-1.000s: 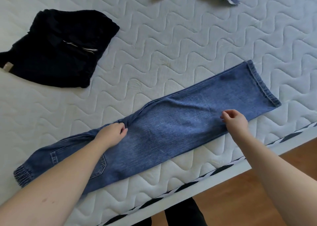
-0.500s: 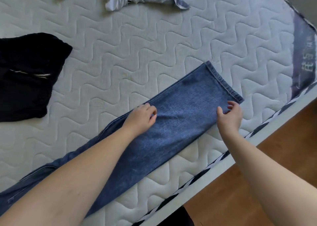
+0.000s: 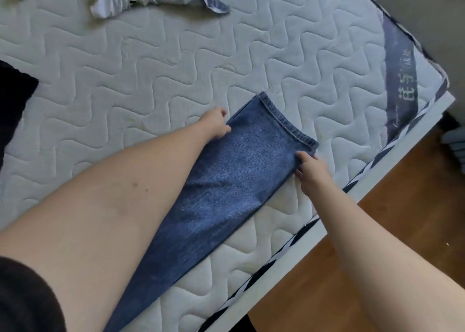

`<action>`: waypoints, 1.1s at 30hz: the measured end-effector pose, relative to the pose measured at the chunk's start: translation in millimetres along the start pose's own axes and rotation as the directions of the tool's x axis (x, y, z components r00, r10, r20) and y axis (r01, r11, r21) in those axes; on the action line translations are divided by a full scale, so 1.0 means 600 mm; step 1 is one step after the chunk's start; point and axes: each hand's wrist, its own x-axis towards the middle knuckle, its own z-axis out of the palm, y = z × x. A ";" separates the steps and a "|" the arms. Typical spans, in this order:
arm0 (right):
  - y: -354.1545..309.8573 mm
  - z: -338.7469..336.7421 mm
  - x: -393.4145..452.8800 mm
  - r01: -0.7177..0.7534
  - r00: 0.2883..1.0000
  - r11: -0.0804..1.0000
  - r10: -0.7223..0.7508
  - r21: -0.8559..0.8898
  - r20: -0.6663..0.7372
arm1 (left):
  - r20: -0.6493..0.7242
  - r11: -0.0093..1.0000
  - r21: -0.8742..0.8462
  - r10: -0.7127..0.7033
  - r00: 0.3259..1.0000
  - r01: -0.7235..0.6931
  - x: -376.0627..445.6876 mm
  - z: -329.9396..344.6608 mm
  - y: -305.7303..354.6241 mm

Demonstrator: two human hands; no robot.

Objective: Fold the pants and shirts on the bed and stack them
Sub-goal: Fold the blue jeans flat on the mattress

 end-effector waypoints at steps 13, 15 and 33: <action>0.032 0.089 -0.234 0.555 0.761 0.815 -0.416 -0.168 0.497 | 0.148 0.768 -0.634 0.003 0.989 0.092 -0.125 -0.071 -0.043; 0.048 0.104 -0.265 0.628 0.679 0.756 -0.417 -0.183 0.605 | 0.167 0.626 -0.760 -0.074 0.983 0.176 -0.147 -0.090 -0.056; 0.233 0.222 -0.510 0.868 0.406 0.385 -0.193 -0.312 0.893 | -0.147 0.784 -0.619 -0.180 0.973 0.051 -0.392 -0.201 -0.374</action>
